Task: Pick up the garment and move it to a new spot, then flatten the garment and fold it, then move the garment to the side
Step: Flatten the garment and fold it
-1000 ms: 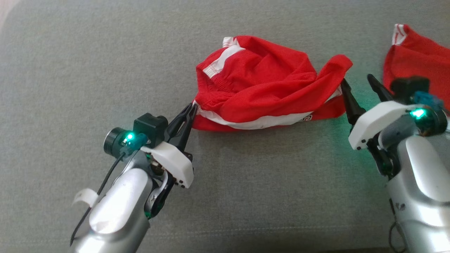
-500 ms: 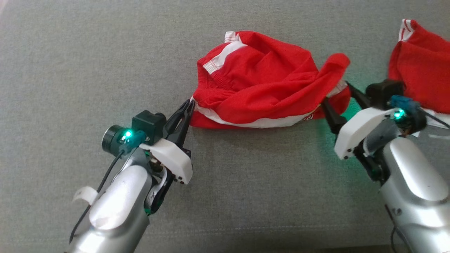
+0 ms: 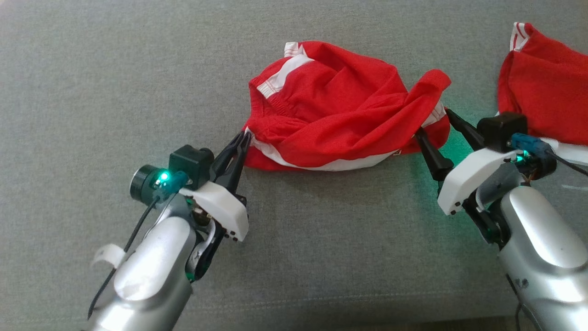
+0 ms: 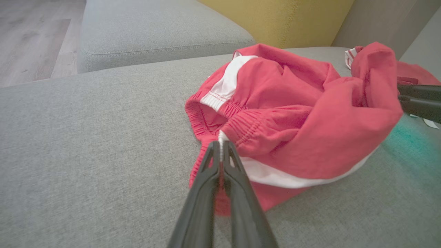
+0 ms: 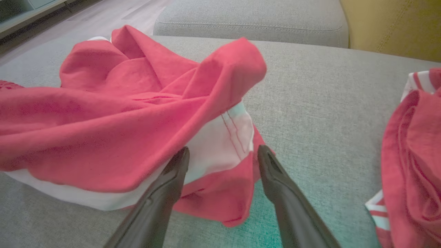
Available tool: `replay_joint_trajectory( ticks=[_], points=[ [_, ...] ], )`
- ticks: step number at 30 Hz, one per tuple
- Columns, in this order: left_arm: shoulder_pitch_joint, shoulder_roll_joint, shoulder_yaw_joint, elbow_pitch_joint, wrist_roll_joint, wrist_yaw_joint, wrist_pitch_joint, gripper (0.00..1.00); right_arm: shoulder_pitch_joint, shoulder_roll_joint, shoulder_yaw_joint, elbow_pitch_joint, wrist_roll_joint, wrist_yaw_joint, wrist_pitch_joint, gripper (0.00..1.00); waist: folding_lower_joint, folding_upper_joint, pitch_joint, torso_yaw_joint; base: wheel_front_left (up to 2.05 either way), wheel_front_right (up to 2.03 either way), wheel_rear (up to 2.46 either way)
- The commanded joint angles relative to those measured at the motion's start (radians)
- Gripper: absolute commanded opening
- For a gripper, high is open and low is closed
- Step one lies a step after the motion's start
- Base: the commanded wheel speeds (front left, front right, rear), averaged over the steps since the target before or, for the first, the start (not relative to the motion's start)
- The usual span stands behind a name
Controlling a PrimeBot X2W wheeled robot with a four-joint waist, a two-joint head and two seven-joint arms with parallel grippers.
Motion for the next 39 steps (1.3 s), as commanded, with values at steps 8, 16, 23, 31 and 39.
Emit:
replay_joint_trajectory(
  ticks=[8,16,23,31,39],
  points=[
    [-0.049,0.02,0.019,-0.026,-0.012,0.008,-0.007,0.0,-0.028,0.0,0.003,-0.006,0.001,0.004,-0.025,1.0,0.0,0.0,0.002,0.012,0.0,0.0,0.0],
    [-0.048,0.021,0.013,-0.02,-0.018,0.011,-0.011,0.0,-0.036,-0.001,0.003,-0.006,-0.004,0.004,-0.045,1.0,0.0,0.0,-0.003,0.016,0.0,0.0,0.0],
    [-0.05,0.022,0.009,-0.017,-0.024,0.013,-0.014,0.0,-0.037,-0.001,0.012,-0.007,0.0,0.004,-0.051,1.0,0.0,0.0,-0.008,0.012,0.0,0.0,0.0],
    [-0.051,0.023,0.002,-0.015,-0.027,0.016,-0.015,0.0,-0.036,-0.004,0.024,-0.001,0.01,0.004,-0.048,0.0,0.0,0.0,-0.012,0.012,0.0,0.0,0.0],
    [-0.043,0.028,0.0,-0.011,-0.035,0.023,-0.021,0.0,-0.031,-0.011,0.007,-0.001,0.002,0.004,-0.07,0.0,0.0,0.0,-0.036,0.009,0.0,0.0,0.0]
  ],
)
